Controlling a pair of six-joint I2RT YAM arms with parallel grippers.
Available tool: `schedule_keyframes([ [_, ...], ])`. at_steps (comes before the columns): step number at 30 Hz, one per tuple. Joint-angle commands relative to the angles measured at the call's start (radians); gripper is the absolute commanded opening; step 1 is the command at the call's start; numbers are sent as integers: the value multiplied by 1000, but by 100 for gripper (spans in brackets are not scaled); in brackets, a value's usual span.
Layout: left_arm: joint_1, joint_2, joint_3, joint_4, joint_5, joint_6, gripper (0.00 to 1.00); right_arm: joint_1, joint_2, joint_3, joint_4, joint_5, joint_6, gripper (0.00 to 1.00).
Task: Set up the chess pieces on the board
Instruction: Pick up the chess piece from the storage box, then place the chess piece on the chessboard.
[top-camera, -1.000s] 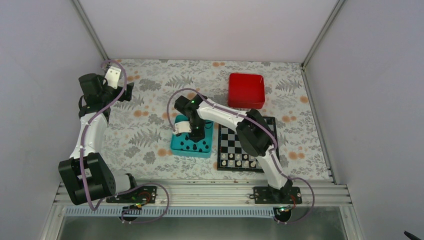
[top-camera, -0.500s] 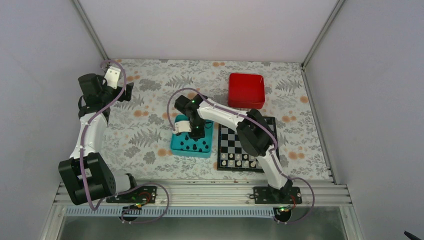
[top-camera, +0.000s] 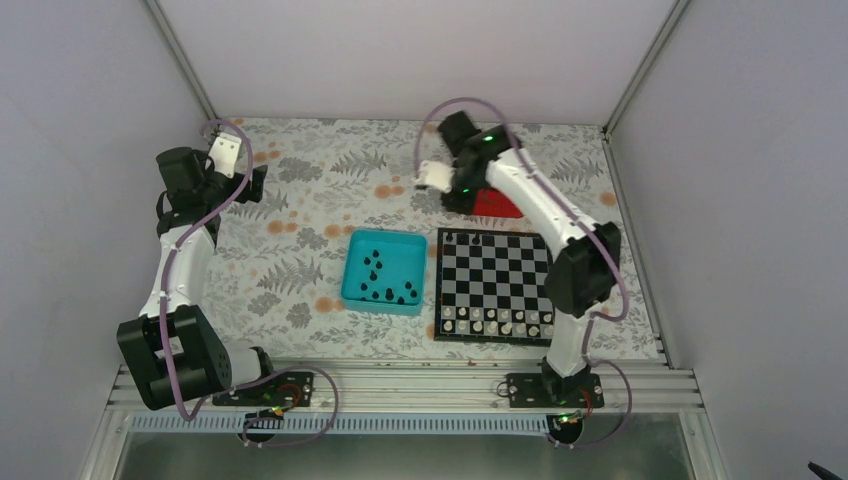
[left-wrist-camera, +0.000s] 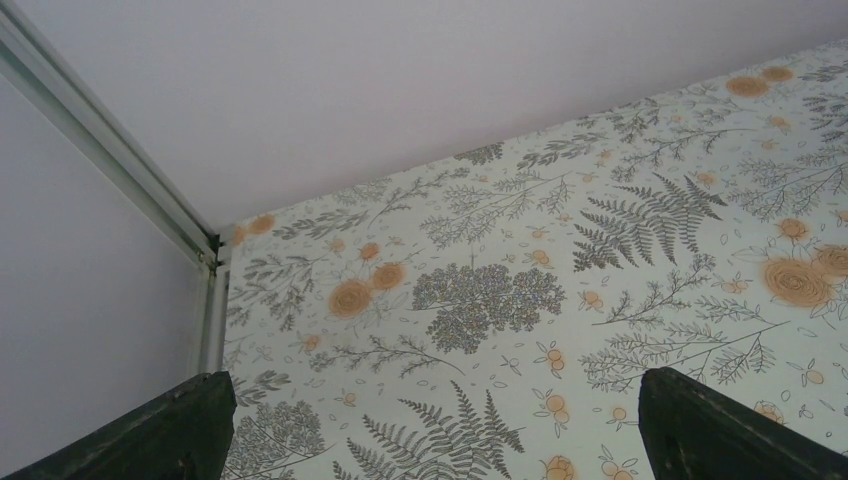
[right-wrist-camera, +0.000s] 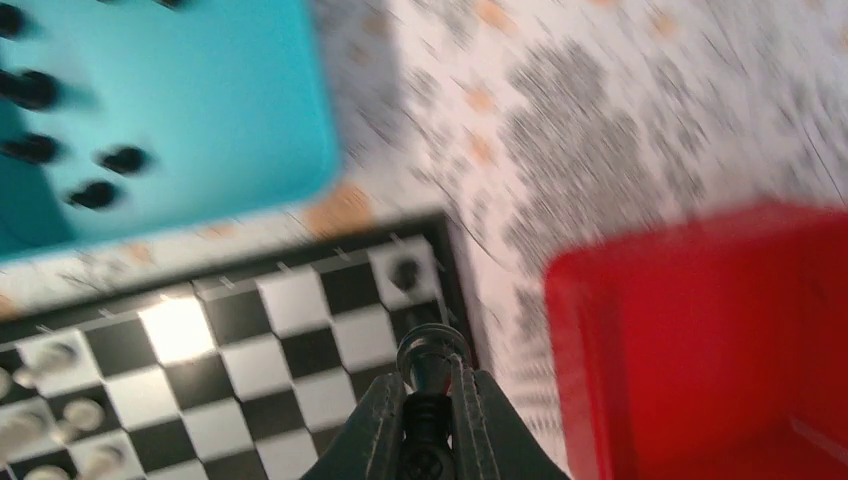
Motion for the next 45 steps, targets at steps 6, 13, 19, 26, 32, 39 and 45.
schedule_keyframes([
  [6, 8, 8, 12, 1, 31, -1, 100, -288, -96, -205, 11, 5, -54, 11],
  [13, 8, 11, 17, -5, 36, -1, 100, -354, -53, -331, 80, -38, -73, 12],
  [19, 8, 11, 18, -10, 40, -2, 100, -345, 14, -349, 131, -76, -63, 13],
  [26, 8, 12, 19, -11, 39, -1, 100, -336, 60, -354, 156, -92, -57, 13],
  [32, 8, 16, 18, -9, 38, -1, 100, -333, 76, -349, 170, -102, -55, 13],
  [39, 8, 14, 15, -9, 28, 1, 100, -321, 104, -335, 155, -112, -55, 13],
  [45, 9, 12, 14, -9, 29, 1, 100, -317, 115, -339, 160, -96, -52, 13],
])
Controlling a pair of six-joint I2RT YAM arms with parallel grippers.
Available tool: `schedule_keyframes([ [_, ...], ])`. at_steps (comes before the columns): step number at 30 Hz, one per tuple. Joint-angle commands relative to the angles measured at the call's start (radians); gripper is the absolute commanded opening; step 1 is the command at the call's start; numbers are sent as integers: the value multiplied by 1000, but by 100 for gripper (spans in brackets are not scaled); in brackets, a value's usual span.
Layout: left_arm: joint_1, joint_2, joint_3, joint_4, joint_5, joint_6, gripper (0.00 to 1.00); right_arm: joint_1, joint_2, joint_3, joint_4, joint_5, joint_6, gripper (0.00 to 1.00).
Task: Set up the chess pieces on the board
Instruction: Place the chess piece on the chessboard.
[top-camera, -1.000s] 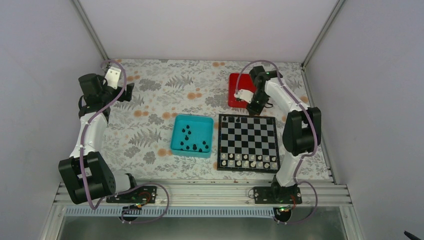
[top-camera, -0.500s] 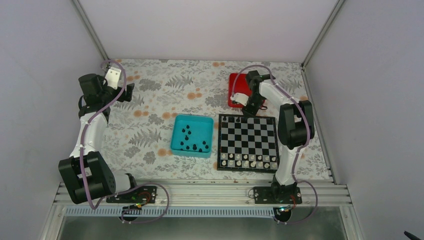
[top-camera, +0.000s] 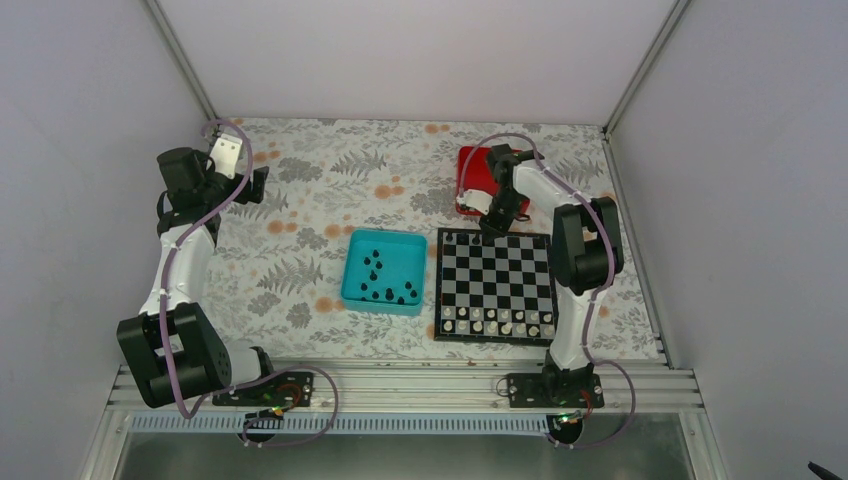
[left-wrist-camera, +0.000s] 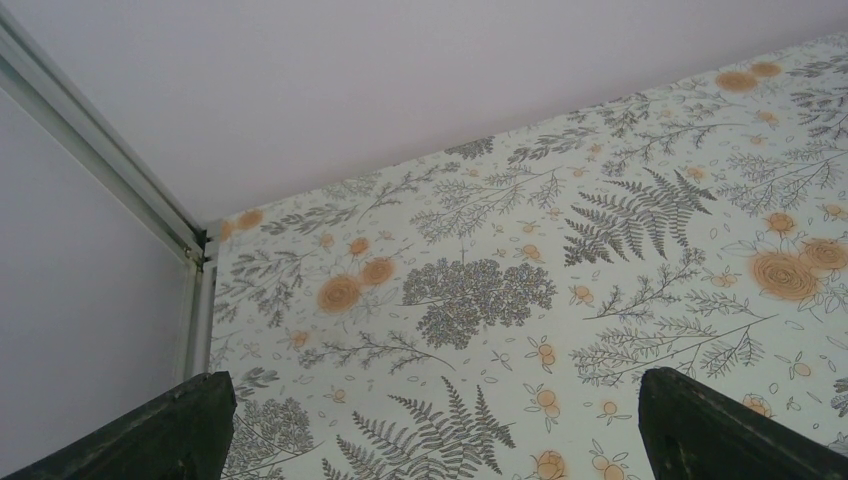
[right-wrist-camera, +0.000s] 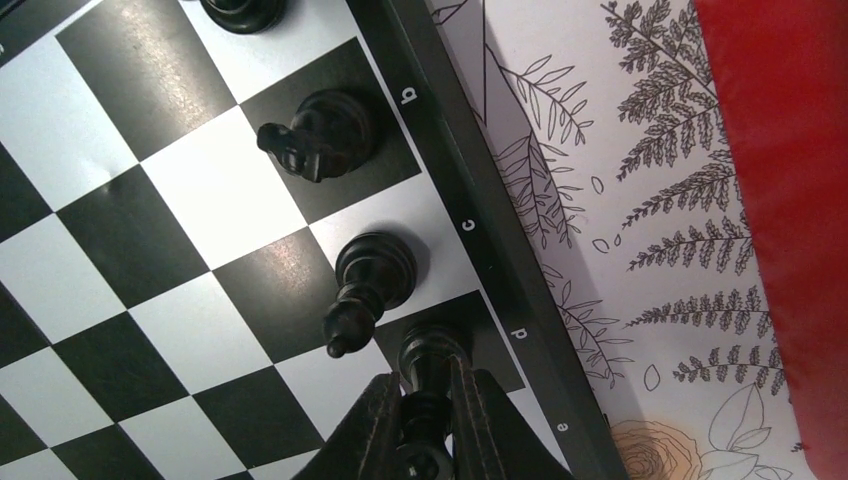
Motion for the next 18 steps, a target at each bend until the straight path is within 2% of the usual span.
schedule_keyframes([
  [1, 7, 3, 15, -2, 13, 1, 100, 11, 24, 4, 7, -5, -1, 14],
  [3, 7, 2, 14, -2, 13, 1, 100, 11, 21, 4, 11, 0, 1, 17],
  [8, 8, 0, 14, -3, 11, 1, 100, 11, -18, 13, 4, 15, 2, 32],
  [15, 9, -6, 14, -4, 11, 1, 100, 26, -111, 127, -92, 50, 18, 38],
  [18, 9, -6, 14, -3, 14, 0, 100, 88, -133, 215, -140, 66, 25, 39],
])
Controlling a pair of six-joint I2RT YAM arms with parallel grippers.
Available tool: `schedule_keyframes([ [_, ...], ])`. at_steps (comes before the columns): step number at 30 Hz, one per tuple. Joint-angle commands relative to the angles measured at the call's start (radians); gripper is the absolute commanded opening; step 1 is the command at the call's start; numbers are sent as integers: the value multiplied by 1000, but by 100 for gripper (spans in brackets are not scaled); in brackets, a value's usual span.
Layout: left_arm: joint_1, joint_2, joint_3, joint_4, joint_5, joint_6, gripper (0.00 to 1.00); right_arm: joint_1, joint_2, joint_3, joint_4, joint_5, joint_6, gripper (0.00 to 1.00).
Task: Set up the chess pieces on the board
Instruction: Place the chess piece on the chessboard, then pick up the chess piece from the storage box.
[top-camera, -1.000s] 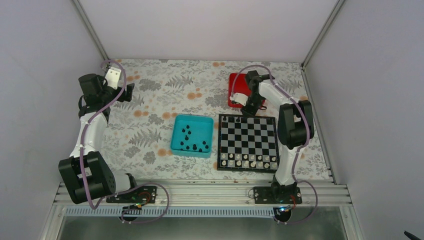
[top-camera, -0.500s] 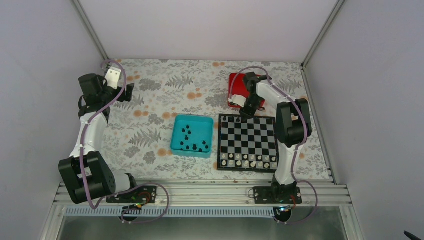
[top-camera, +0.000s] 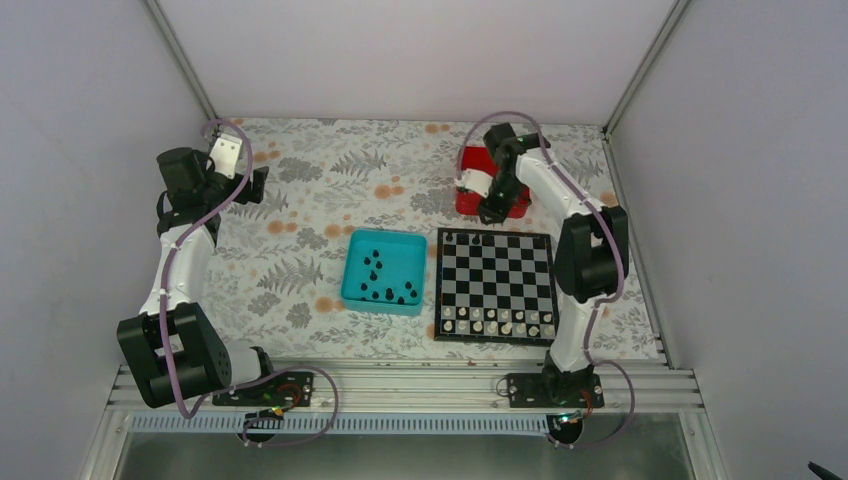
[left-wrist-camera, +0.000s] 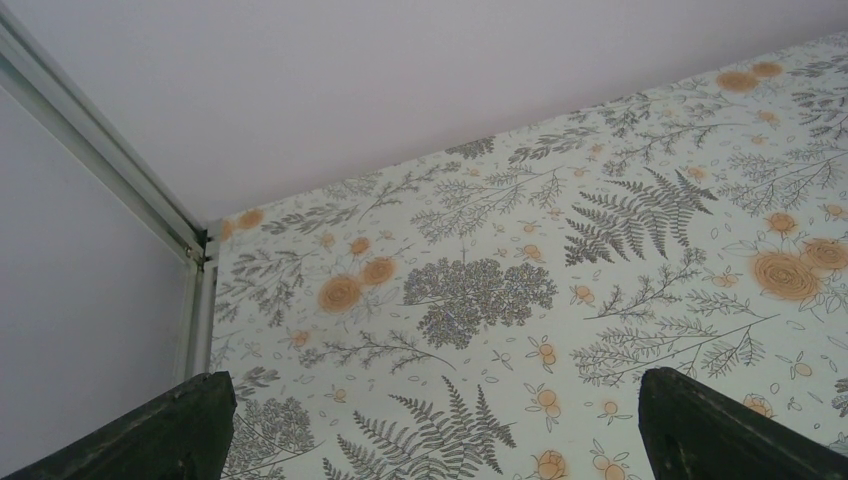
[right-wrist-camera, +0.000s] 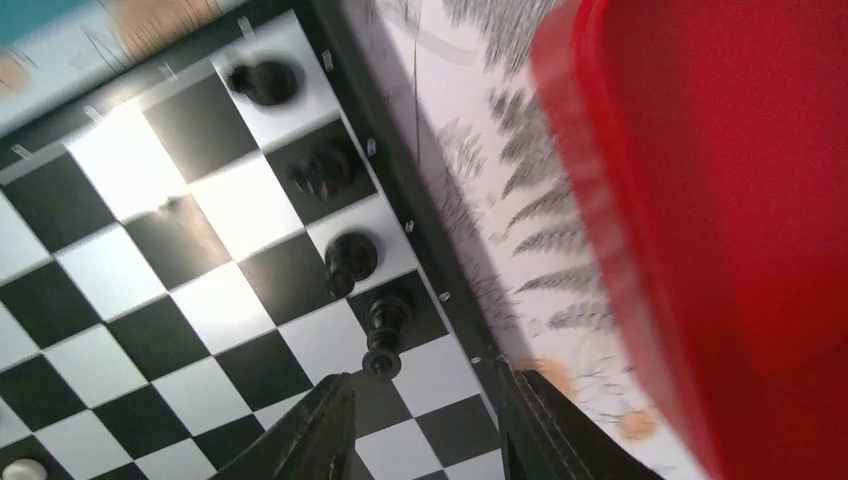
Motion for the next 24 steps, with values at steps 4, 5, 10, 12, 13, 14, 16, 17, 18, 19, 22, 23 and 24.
schedule_keyframes([
  [4, 8, -8, 15, -3, 17, -1, 100, 219, -73, 222, -127, 59, 46, 40],
  [5, 8, -10, 14, -3, 17, -1, 100, 263, -67, 235, -127, 61, 50, 40],
  [10, 10, -17, 7, 0, 20, 2, 100, 479, -9, 284, -126, 8, 66, 41],
  [12, 10, -16, 10, -3, 22, 2, 100, 546, 25, 293, -122, -4, 64, 40],
  [13, 11, -16, 10, -4, 22, 2, 100, 571, 44, 293, -120, -7, 64, 40],
  [14, 11, -16, 9, -5, 23, 2, 100, 592, 62, 293, -119, -9, 64, 40],
  [16, 11, -19, 8, -3, 24, 1, 100, 623, 99, 287, -116, -4, 64, 41],
  [17, 11, -20, 7, -3, 23, 2, 100, 633, 114, 281, -112, -5, 66, 40],
  [18, 12, -20, 5, -2, 24, 2, 100, 643, 125, 274, -108, -6, 67, 40],
  [19, 13, -22, 3, 0, 23, 2, 100, 653, 134, 264, -101, -11, 66, 40],
  [22, 14, -25, 1, 3, 26, 2, 100, 674, 148, 224, -82, -18, 66, 40],
  [23, 16, -24, 0, 3, 28, 2, 100, 678, 149, 212, -76, -20, 67, 40],
  [24, 16, -22, 0, 4, 29, 2, 100, 681, 151, 202, -70, -22, 67, 40],
])
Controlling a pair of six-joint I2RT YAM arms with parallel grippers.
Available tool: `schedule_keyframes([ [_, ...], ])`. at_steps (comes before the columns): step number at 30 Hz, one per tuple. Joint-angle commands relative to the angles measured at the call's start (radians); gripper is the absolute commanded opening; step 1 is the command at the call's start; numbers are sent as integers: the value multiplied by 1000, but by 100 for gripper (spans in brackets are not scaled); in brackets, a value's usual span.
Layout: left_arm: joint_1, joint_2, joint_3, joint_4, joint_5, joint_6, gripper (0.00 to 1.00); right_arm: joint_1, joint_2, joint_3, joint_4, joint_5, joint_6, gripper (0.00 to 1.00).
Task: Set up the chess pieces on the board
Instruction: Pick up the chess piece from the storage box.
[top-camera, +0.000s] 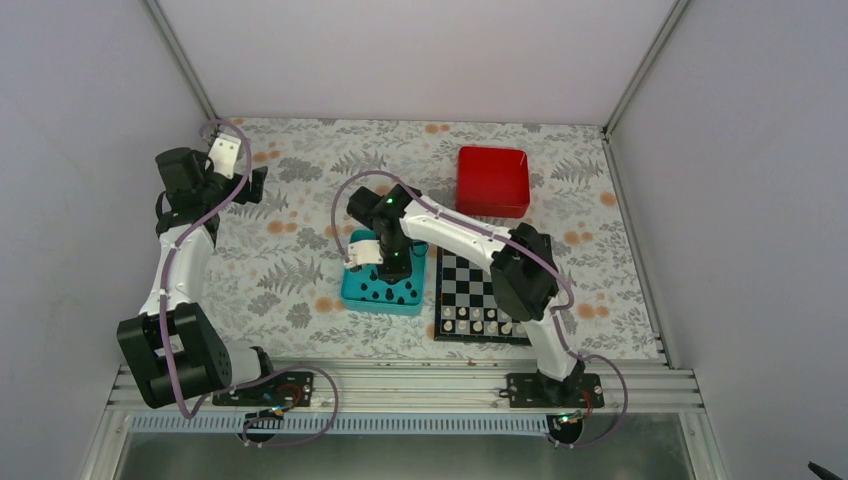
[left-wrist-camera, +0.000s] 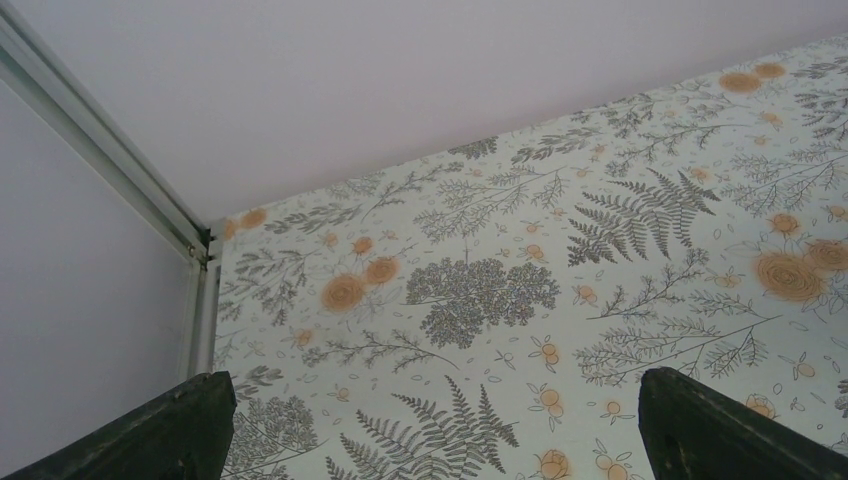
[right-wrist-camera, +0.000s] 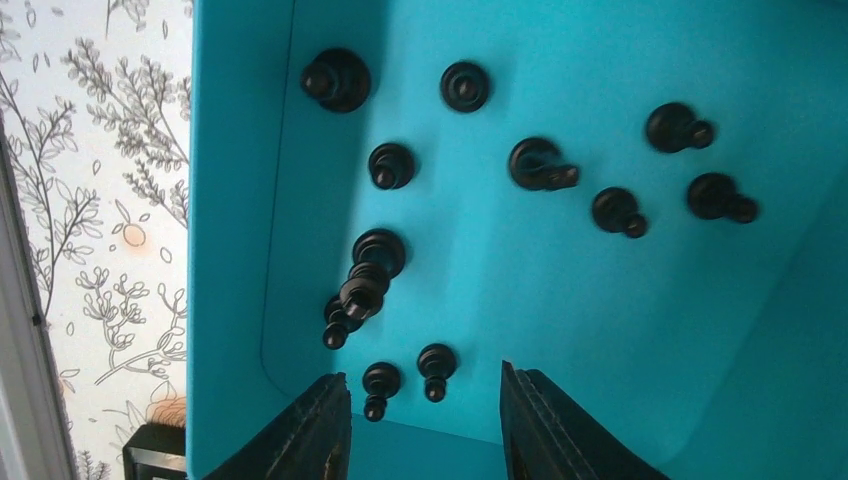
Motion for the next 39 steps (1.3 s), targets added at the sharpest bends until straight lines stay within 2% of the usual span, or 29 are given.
schedule_keyframes([
  [1, 10, -20, 1, 3, 30, 2, 100, 21, -1, -43, 20, -24, 17, 40],
  [24, 11, -12, 3, 3, 37, 2, 100, 47, 55, -73, 45, -62, 5, 41],
  [30, 12, -10, 1, 5, 36, 3, 100, 47, 69, -77, 55, -49, 7, 34],
  [34, 13, -10, 0, 9, 31, 0, 100, 47, 69, -72, 54, -58, 9, 18],
  [39, 14, -11, -3, 12, 30, -1, 100, 48, 67, -82, 49, -52, 12, 16],
])
